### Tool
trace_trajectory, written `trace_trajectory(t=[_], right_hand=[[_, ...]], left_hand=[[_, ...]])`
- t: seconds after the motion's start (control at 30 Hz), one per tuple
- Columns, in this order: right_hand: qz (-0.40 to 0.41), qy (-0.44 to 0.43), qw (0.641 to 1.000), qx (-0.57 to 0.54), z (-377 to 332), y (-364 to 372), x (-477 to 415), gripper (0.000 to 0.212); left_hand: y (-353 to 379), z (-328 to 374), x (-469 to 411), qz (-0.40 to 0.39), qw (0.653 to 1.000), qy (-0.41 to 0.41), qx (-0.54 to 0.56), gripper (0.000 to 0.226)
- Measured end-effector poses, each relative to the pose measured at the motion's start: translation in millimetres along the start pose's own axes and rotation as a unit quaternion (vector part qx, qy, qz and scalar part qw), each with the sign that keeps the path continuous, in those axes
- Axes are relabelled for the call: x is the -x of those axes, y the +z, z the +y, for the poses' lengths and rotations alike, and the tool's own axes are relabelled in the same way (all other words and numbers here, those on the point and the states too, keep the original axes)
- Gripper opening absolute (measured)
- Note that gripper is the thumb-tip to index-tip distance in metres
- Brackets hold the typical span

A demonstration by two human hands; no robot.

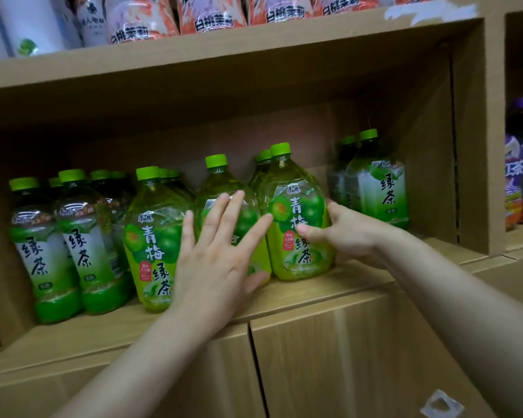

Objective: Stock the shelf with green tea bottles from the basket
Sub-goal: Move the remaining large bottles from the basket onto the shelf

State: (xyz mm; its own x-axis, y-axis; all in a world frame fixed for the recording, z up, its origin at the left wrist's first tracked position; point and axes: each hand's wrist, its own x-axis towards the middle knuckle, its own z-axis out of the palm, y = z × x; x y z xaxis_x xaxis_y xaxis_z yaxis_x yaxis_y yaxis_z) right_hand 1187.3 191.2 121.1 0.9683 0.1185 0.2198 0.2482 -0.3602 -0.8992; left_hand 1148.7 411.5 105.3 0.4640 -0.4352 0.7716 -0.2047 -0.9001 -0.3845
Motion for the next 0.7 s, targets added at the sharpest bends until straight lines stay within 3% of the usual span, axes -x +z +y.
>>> trace_trajectory(t=[0.07,0.17,0.27,0.4,0.57,0.7], right_hand=[[0.013,-0.002,1.0,-0.008,2,3,1,0.056],[0.108,-0.051,0.992,0.027,4,23,10,0.072],[0.189,-0.076,0.971,0.125,-2,40,21,0.093],[0.16,-0.044,0.956,0.242,-11,49,33,0.135],[0.194,-0.068,0.915,0.348,-11,60,38,0.138],[0.195,-0.077,0.922,0.325,-6,52,36,0.138]], left_hand=[[-3,-18,13,0.017,0.998,-0.057,0.013,0.092],[-5,-40,25,0.016,0.986,-0.158,0.05,0.09],[0,-44,27,-0.007,0.984,-0.171,0.059,0.092],[-2,-45,28,-0.004,0.986,-0.167,0.03,0.092],[4,-45,28,0.008,0.985,-0.172,0.014,0.094],[-1,-40,26,-0.016,0.984,-0.177,0.025,0.093]])
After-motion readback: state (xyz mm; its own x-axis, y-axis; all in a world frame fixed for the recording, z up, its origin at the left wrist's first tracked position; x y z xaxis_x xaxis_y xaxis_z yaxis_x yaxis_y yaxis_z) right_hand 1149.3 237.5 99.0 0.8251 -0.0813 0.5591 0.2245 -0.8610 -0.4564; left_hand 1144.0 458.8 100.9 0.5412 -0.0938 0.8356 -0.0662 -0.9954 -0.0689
